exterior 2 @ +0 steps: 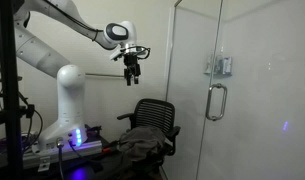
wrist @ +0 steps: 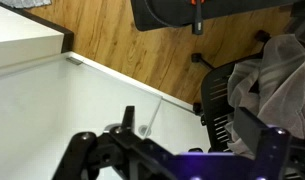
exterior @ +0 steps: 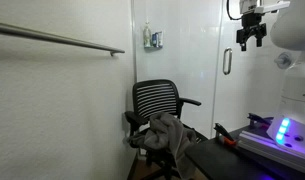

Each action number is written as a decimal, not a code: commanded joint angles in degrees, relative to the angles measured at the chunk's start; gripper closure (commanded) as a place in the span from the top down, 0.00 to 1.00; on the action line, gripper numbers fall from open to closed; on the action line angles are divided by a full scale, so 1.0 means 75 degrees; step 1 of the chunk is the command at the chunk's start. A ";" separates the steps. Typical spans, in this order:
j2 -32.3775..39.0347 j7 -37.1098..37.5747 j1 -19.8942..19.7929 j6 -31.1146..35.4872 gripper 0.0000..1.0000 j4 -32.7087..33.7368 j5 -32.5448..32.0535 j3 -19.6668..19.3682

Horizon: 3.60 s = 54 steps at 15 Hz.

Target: Open the door then pick the towel and drop in on the floor

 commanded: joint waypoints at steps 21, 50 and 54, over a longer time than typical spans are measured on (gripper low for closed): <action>0.4118 0.2813 -0.2063 0.6087 1.00 0.0679 -0.1863 -0.0453; 0.9060 0.5136 -0.2392 0.8404 1.00 0.5396 -0.2903 -0.0629; 0.9009 0.5070 -0.2406 0.8426 1.00 0.5367 -0.2804 -0.0543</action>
